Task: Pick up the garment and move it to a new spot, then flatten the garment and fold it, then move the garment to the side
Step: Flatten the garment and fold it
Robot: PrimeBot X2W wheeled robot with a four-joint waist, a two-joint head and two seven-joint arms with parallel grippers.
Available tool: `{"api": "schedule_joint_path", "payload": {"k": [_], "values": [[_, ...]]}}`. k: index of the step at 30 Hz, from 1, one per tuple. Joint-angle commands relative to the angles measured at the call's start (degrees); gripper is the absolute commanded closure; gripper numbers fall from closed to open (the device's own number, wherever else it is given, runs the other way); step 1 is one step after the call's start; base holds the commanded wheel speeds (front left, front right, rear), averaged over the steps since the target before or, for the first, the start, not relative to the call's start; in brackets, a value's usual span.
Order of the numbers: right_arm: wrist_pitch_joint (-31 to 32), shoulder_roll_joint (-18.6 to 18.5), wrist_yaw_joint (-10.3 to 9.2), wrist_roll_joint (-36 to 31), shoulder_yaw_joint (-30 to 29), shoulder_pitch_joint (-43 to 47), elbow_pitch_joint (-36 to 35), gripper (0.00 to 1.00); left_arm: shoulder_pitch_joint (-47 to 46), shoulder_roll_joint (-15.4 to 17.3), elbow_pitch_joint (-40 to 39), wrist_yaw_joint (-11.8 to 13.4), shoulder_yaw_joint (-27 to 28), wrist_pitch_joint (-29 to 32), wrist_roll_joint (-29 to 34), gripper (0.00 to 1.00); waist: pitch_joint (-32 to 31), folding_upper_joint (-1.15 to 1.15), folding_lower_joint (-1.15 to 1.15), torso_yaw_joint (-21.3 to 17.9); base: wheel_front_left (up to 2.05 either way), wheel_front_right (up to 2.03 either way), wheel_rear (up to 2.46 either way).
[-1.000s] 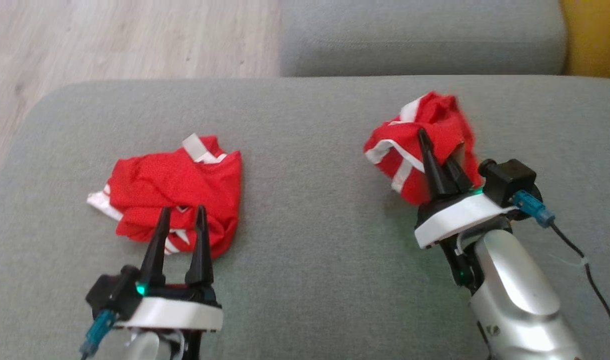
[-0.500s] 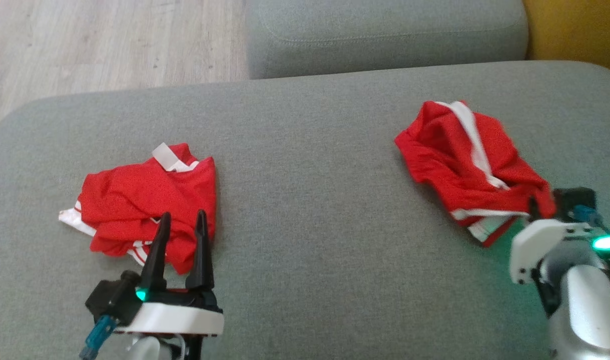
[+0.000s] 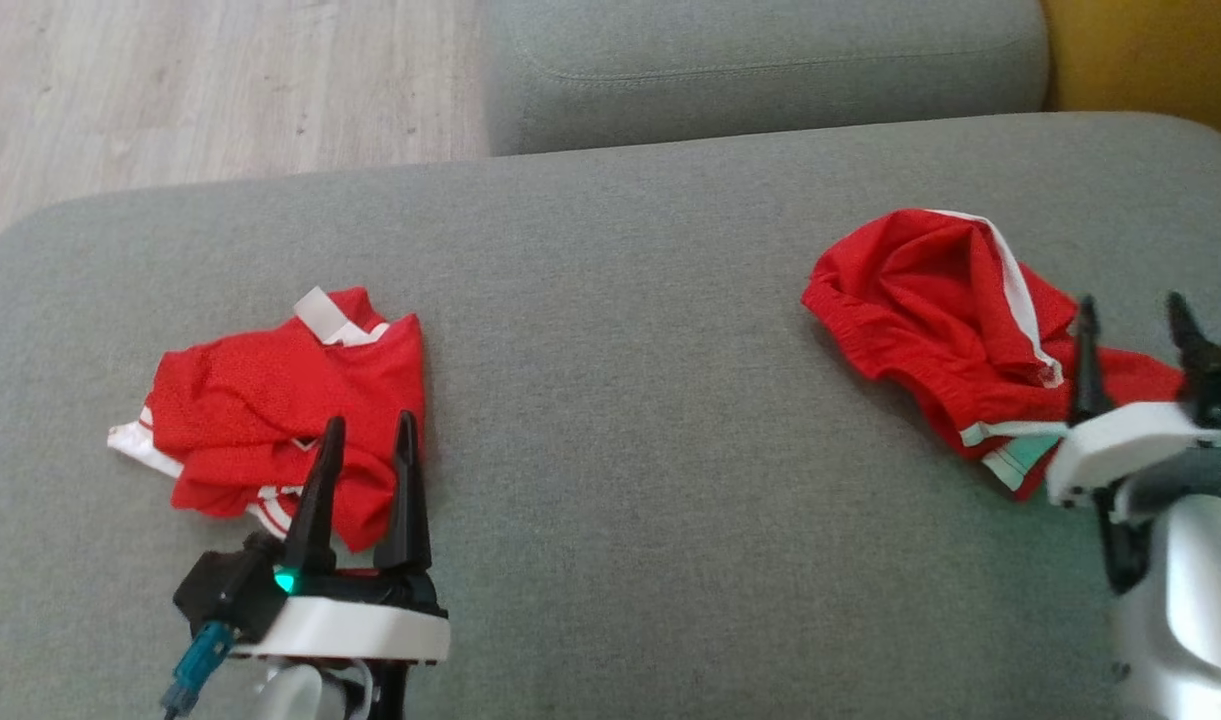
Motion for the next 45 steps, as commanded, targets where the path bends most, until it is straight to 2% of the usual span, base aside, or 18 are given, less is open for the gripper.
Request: {"api": "schedule_joint_path", "payload": {"k": [1, 9, 16, 23, 28, 34, 35, 36, 45], "values": [[-2.2, -0.2, -0.04, 1.9, 4.1, -0.4, -3.3, 0.0, -2.5, -0.1, -2.0, -0.3, 1.9, -0.5, -0.3, 0.0, -0.3, 0.0, 0.0, -0.6, 0.0, 0.0, 0.0], [-8.0, -0.2, -0.04, 8.8, 13.5, 7.6, -9.0, 0.0, -1.9, -0.1, -2.4, -0.2, 2.1, -0.5, -0.2, 0.0, -1.3, 0.0, 0.0, -2.0, 0.0, 0.0, 0.0], [-9.9, -0.2, -0.04, 11.0, 16.5, 12.2, -10.8, 0.0, -1.6, -0.1, -2.6, -0.1, 1.9, -0.5, 0.0, 0.0, -1.5, 0.0, 0.0, -2.5, 0.0, 0.0, 0.0], [-6.5, -0.2, -0.04, 5.9, 16.6, 10.2, -7.3, 0.0, -2.3, -0.1, -2.1, -0.3, 0.7, -0.5, 0.6, 0.0, -0.3, 0.0, 0.0, -0.8, 0.0, 0.0, 0.0], [-3.1, -0.2, -0.04, 0.0, 13.9, 7.6, -1.6, 0.0, -2.9, -0.1, -1.4, -0.4, 0.3, -0.5, 0.9, 0.0, 0.7, 0.0, 0.0, 0.9, 0.0, 0.0, 0.0], [-2.0, -0.2, -0.04, -4.3, 9.8, 5.2, 4.1, 0.0, -4.0, -0.1, -0.8, -0.5, -1.6, -0.5, 1.2, 0.0, 1.1, 0.0, 0.0, 3.2, 0.0, 0.0, 0.0], [-1.9, -0.2, -0.04, -4.0, 9.5, 4.9, 5.0, 0.26, -4.1, -0.1, -0.8, -0.5, -1.7, -0.5, 1.1, 0.0, 1.1, 0.0, 0.0, 3.4, 0.0, 0.0, 0.0], [-2.0, -0.2, -0.04, -3.9, 9.4, 4.6, 5.8, 1.0, -4.1, -0.1, -0.9, -0.5, -1.8, -0.5, 1.1, 0.0, 1.2, 0.0, 0.0, 3.5, 0.0, 0.0, 0.0], [-8.1, -0.2, -0.04, 3.5, 13.1, 1.4, 7.3, 1.0, -3.7, -0.1, -0.9, -0.3, -2.1, -0.5, 0.7, 0.0, 1.2, 0.0, 0.0, 3.9, 0.0, 0.0, 0.0]]}}
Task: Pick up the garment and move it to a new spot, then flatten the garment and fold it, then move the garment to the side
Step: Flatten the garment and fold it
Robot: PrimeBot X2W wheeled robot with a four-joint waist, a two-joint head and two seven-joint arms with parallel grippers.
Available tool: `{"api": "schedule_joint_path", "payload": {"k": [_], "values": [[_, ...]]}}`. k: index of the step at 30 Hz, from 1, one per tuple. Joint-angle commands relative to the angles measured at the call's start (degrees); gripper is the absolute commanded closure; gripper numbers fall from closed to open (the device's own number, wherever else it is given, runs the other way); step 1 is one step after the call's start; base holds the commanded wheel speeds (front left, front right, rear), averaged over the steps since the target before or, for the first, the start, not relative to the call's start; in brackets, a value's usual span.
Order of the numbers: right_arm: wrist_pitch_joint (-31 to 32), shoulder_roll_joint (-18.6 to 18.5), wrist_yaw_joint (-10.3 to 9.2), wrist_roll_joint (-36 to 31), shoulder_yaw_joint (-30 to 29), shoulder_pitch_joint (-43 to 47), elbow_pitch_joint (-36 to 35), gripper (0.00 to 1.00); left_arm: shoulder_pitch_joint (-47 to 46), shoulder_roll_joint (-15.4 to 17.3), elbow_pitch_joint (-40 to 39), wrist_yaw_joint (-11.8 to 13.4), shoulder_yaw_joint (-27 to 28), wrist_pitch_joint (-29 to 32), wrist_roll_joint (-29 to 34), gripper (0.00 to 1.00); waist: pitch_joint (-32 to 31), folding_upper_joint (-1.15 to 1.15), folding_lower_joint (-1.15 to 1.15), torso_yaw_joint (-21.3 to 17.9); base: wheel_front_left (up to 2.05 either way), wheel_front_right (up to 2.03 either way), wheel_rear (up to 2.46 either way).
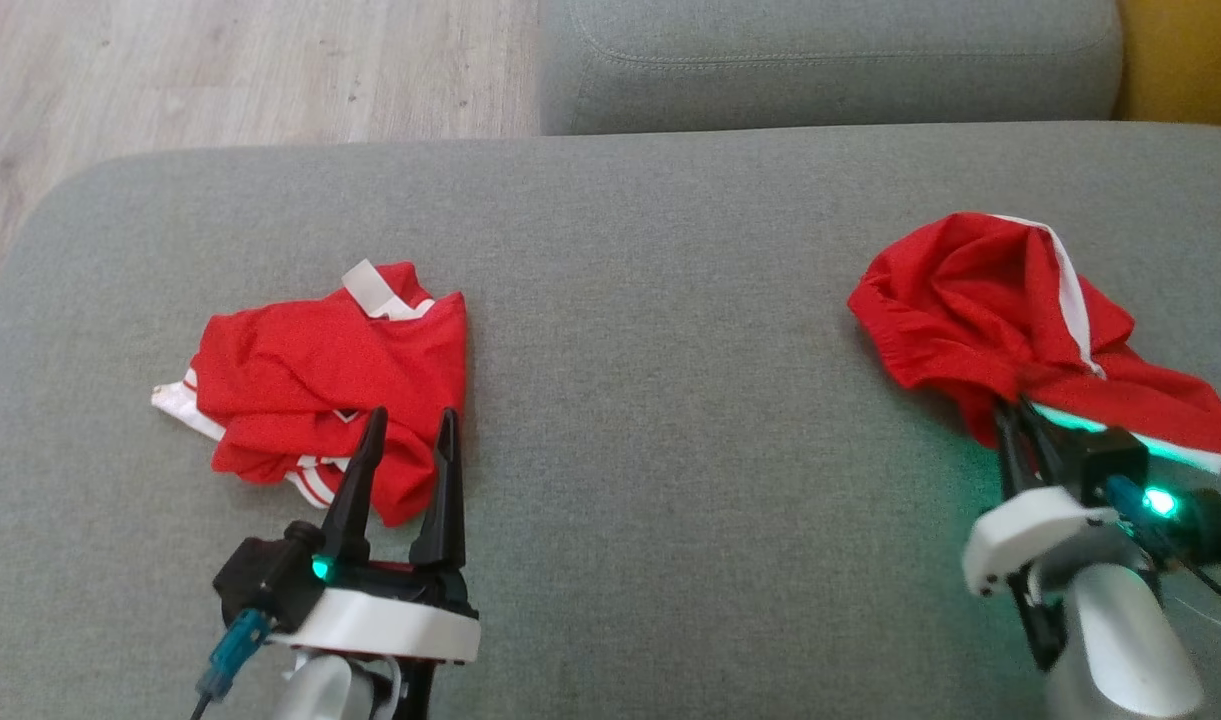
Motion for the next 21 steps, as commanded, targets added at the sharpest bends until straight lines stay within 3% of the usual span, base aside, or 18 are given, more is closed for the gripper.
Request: {"api": "schedule_joint_path", "payload": {"k": [1, 12, 21], "values": [[-1.7, -0.3, -0.04, 3.1, 4.1, -3.2, -1.9, 1.0, -2.3, 0.0, -1.7, 0.2, 1.4, -0.5, -0.4, 0.0, -0.2, 0.0, 0.0, 0.1, 0.0, 0.0, 0.0], [-1.4, -0.3, -0.04, 16.6, 23.7, -8.1, -4.9, 1.0, -2.6, 0.0, -1.6, 0.4, 0.7, -0.5, -0.8, 0.0, 0.0, 0.0, 0.0, 2.5, 0.0, 0.0, 0.0], [3.2, -0.3, -0.04, 25.5, 39.1, -12.7, -0.3, 1.0, -3.0, 0.0, -1.7, 0.7, -0.2, -0.5, -1.4, 0.0, 0.9, 0.0, 0.0, 6.7, 0.0, 0.0, 0.0]]}}
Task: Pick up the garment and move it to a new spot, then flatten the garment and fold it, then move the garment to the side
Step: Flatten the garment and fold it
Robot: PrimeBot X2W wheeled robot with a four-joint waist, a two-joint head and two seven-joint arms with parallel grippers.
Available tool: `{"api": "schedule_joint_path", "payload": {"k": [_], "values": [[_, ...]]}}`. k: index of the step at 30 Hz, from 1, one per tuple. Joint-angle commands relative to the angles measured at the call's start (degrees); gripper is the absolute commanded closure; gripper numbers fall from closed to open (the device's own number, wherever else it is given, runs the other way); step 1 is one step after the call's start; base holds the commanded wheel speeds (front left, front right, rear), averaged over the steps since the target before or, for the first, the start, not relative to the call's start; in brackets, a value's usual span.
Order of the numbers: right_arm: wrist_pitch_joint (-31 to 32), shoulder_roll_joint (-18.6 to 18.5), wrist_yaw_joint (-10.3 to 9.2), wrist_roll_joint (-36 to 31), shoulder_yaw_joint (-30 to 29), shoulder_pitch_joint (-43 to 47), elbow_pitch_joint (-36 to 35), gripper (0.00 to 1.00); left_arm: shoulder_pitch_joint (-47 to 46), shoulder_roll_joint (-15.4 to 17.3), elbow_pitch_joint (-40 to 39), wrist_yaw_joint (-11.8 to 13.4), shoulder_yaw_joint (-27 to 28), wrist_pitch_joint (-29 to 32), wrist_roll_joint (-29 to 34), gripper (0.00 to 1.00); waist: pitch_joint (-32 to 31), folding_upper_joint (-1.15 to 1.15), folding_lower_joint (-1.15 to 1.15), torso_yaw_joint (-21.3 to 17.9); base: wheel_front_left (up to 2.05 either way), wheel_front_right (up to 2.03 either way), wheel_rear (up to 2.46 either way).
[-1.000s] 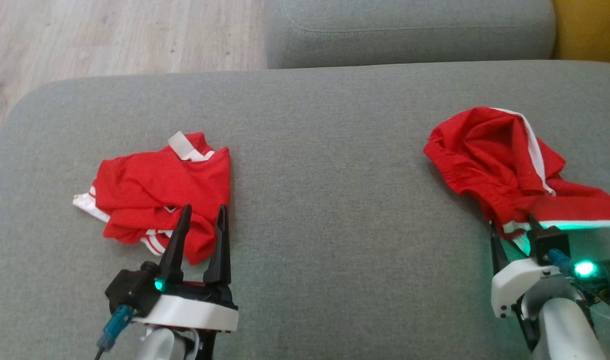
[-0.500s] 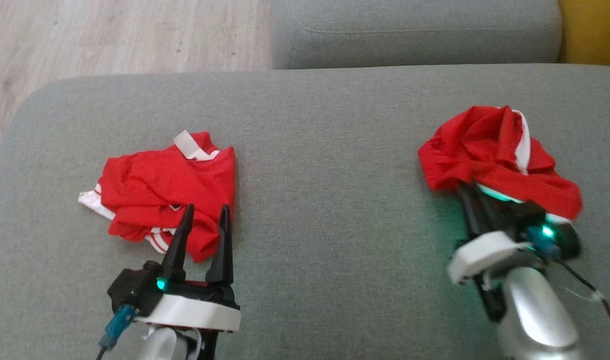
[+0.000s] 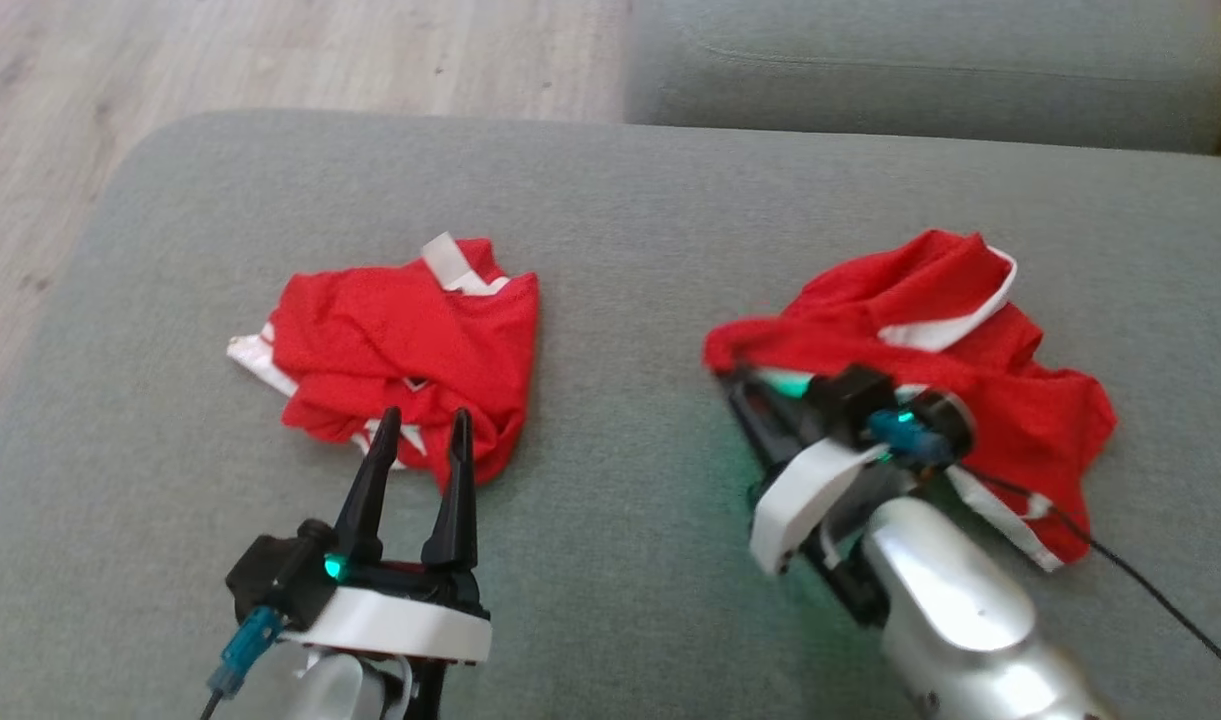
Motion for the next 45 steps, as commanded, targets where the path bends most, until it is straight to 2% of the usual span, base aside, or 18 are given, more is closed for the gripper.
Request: {"api": "schedule_joint_path", "payload": {"k": [1, 3, 4, 5, 12, 17, 21, 27, 28, 32, 35, 38, 45], "values": [[0.5, 0.3, -0.04, 1.1, 2.7, -2.3, -0.4, 1.0, -2.8, 0.0, -1.7, 0.2, 1.3, -0.5, -0.5, 0.0, 0.4, 0.0, 0.0, 1.0, 0.0, 0.0, 0.0], [2.0, 0.3, -0.04, 3.1, 5.6, -2.4, 1.6, 1.0, -2.9, 0.0, -1.7, 0.3, 1.3, -0.5, -0.6, 0.0, 0.7, 0.0, 0.0, 1.6, 0.0, 0.0, 0.0], [2.6, 0.3, -0.04, 3.6, 6.9, -2.5, 2.5, 0.73, -2.9, 0.0, -1.7, 0.3, 1.3, -0.5, -0.6, 0.0, 0.7, 0.0, 0.0, 1.8, 0.0, 0.0, 0.0], [2.7, 0.3, -0.04, 3.9, 7.9, -2.6, 3.2, 0.0, -2.9, 0.0, -1.7, 0.3, 1.4, -0.5, -0.6, 0.0, 0.8, 0.0, 0.0, 1.8, 0.0, 0.0, 0.0], [0.0, 0.3, -0.04, 6.5, 11.5, -2.8, 4.4, 0.0, -2.7, 0.0, -2.0, 0.7, 2.6, -0.5, -0.5, 0.0, 0.3, 0.0, 0.0, 0.1, 0.0, 0.0, 0.0], [-3.3, 0.3, -0.04, 7.7, 9.5, -2.1, 3.0, 0.0, -2.4, 0.0, -2.3, 0.8, 3.3, -0.5, -0.4, 0.0, -1.0, 0.0, 0.0, -2.5, 0.0, 0.0, 0.0], [-5.9, 0.3, -0.04, 5.5, 2.4, -0.9, -0.2, 0.0, -1.9, 0.0, -2.7, 0.8, 3.9, -0.5, -0.2, 0.0, -1.9, 0.0, 0.0, -5.0, 0.0, 0.0, 0.0], [-7.1, 0.1, -0.04, -6.0, -16.2, 6.2, -9.4, 0.0, -1.0, 0.0, -3.3, 0.8, 4.5, -0.5, -0.1, 0.0, -2.6, 0.0, 0.0, -9.2, 0.0, 0.0, 0.0], [-7.1, 0.1, -0.04, -6.0, -16.2, 6.2, -9.4, 0.0, -1.0, 0.0, -3.3, 0.8, 4.5, -0.5, -0.1, 0.0, -2.6, 0.0, 0.0, -9.2, 0.0, 0.0, 0.0], [-7.2, 0.3, -0.04, -11.5, -25.6, 13.6, -15.6, 0.0, -0.8, 0.0, -3.5, 0.8, 4.9, -0.5, -0.3, 0.0, -2.6, 0.0, 0.0, -11.4, 0.0, 0.0, 0.0], [-7.2, 0.3, -0.04, -12.7, -28.0, 18.6, -18.0, 0.0, -0.8, 0.0, -3.4, 0.7, 4.9, -0.5, -0.3, 0.0, -2.5, 0.0, 0.0, -12.5, 0.0, 0.0, 0.0], [-7.2, 0.3, -0.04, -12.4, -27.6, 22.1, -18.9, 0.0, -0.8, 0.0, -3.2, 0.6, 4.9, -0.5, -0.3, 0.0, -2.6, 0.0, 0.0, -13.2, 0.0, 0.0, 0.0], [-7.2, 0.3, -0.04, -10.4, -27.7, 23.2, -19.0, 0.0, -1.1, 0.0, -3.0, 0.4, 4.9, -0.5, -0.3, 0.0, -2.2, 0.0, 0.0, -13.6, 0.0, 0.0, 0.0]]}}
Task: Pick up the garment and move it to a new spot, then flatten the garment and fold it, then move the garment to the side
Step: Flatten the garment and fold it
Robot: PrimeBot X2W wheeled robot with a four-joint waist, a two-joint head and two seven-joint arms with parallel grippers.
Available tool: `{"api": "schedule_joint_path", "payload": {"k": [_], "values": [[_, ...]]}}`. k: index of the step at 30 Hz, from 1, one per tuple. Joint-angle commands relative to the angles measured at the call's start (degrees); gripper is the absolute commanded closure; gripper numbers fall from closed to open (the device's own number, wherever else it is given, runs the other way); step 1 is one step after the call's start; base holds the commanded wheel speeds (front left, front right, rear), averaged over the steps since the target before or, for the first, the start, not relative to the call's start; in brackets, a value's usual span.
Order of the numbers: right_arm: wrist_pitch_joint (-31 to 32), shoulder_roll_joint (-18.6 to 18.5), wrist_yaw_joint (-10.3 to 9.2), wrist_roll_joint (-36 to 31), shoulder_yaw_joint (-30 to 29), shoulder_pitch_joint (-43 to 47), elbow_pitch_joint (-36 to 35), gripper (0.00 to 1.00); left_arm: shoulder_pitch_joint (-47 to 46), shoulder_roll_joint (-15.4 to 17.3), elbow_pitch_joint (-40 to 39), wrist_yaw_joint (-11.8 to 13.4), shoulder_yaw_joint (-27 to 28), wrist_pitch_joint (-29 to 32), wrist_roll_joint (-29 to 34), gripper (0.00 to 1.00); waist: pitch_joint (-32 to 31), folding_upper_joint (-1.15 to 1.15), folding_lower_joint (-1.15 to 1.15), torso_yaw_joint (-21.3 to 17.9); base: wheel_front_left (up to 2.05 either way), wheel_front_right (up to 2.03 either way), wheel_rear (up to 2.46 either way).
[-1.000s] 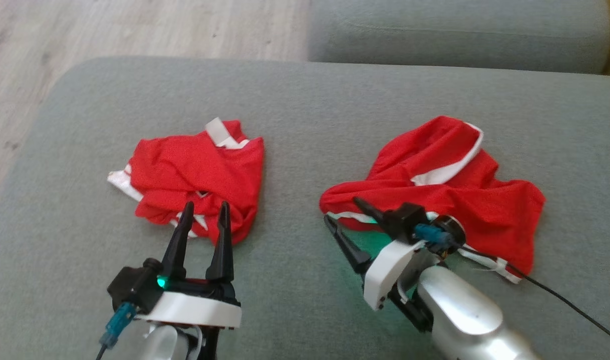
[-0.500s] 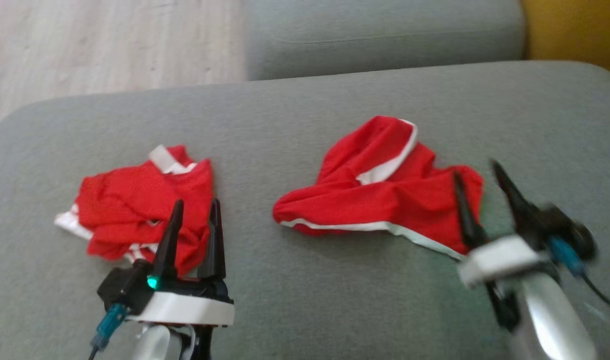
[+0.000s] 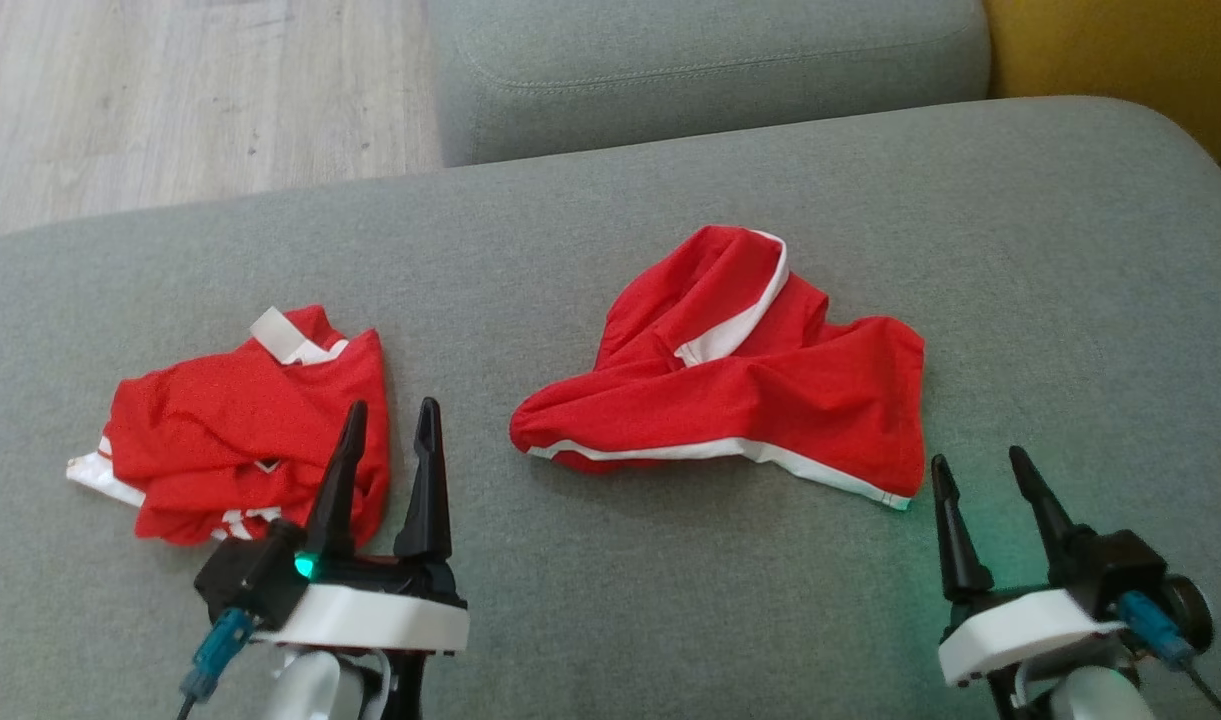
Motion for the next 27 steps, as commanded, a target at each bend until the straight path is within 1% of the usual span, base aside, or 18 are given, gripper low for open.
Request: {"api": "schedule_joint_path", "payload": {"k": [1, 6, 16, 22, 27], "values": [[-0.6, -0.3, -0.04, -0.2, 1.8, -2.1, -1.3, 0.0, -1.6, 0.0, -1.6, -0.1, 2.1, -0.5, -0.2, 0.0, 0.1, 0.0, 0.0, 0.2, 0.0, 0.0, 0.0], [1.1, -0.3, -0.04, -0.8, 3.1, -2.9, 2.7, 0.0, -1.8, 0.0, -1.4, -0.4, 2.1, -0.5, 0.2, 0.0, 0.7, 0.0, 0.0, 1.0, 0.0, 0.0, 0.0], [4.7, -0.3, -0.04, -1.2, 5.2, -7.6, 12.5, 0.0, -2.3, 0.0, -0.8, -0.6, 1.8, -0.5, 0.3, 0.0, 2.1, 0.0, 0.0, 2.6, 0.0, 0.0, 0.0], [4.3, -0.3, -0.04, -1.2, 4.9, -9.3, 16.0, 0.0, -2.6, 0.0, -0.6, -0.7, 1.9, -0.5, 0.4, 0.0, 2.4, 0.0, 0.0, 3.1, 0.0, 0.0, 0.0], [3.8, -0.3, -0.04, -0.9, 5.0, -10.1, 17.5, 0.0, -2.7, 0.0, -0.6, -0.7, 1.9, -0.5, 0.3, 0.0, 2.7, 0.0, 0.0, 3.3, 0.0, 0.0, 0.0]]}}
